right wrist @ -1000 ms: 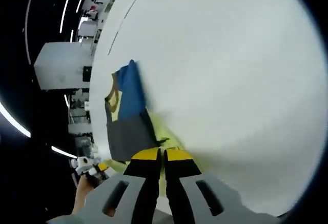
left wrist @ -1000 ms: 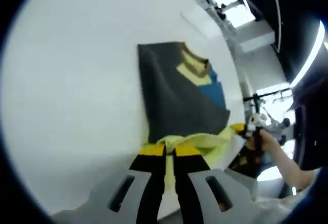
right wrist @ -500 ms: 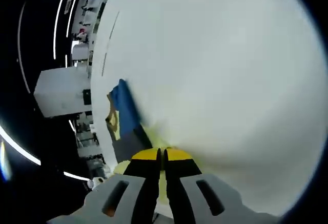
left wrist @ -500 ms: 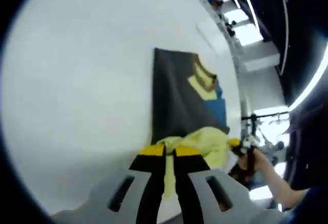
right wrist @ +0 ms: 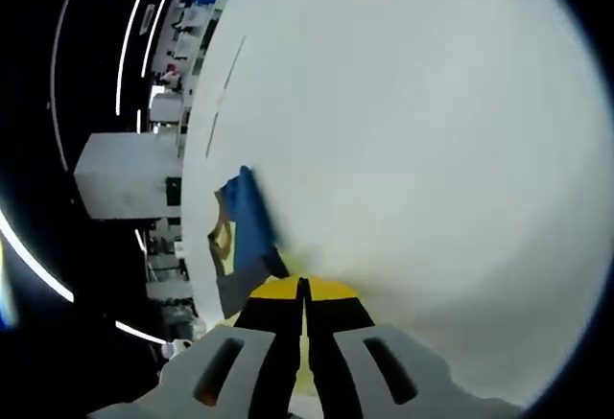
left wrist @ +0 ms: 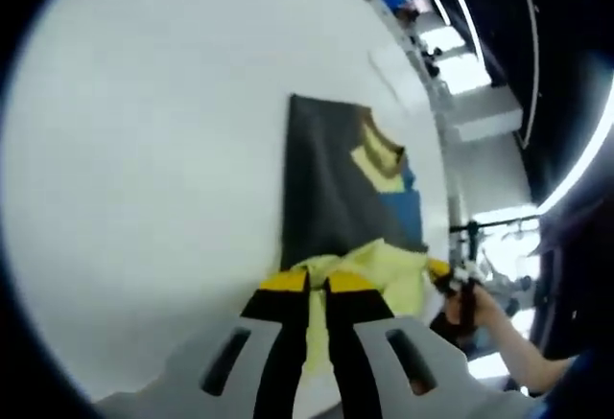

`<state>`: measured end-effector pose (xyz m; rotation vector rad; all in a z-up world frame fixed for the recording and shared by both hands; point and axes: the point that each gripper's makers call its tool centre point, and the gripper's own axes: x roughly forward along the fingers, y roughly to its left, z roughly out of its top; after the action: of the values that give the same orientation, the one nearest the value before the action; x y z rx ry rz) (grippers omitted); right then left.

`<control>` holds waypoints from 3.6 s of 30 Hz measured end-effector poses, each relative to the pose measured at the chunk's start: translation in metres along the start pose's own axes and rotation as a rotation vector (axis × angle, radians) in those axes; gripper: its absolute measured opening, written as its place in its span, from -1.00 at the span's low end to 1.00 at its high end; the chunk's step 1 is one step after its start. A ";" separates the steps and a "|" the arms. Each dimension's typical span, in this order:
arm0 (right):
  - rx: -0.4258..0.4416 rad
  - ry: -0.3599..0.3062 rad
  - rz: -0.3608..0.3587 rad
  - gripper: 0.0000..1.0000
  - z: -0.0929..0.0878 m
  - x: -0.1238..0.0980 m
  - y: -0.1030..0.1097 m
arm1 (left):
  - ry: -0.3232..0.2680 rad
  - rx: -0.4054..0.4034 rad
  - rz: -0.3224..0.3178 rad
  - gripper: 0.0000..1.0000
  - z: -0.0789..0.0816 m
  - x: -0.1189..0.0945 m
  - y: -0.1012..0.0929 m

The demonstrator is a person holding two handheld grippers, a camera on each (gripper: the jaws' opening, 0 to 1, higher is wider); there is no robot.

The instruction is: Fold the garment on the visible template until the final outline fits inside the template.

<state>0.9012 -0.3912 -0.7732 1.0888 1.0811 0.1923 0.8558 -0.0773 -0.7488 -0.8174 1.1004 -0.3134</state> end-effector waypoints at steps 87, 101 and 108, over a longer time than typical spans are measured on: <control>-0.990 -0.106 0.071 0.33 -0.006 -0.017 0.045 | -0.092 0.749 0.042 0.84 0.000 -0.019 -0.003; -1.018 -0.118 0.075 0.29 -0.006 -0.019 0.048 | -0.071 0.758 0.056 0.83 -0.002 -0.020 0.000; -1.072 -0.113 0.082 0.27 -0.009 -0.021 0.049 | -0.063 0.774 0.052 0.82 -0.006 -0.021 -0.001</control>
<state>0.9005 -0.3738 -0.7219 0.1664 0.6577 0.6757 0.8407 -0.0681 -0.7349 -0.1079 0.8378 -0.6143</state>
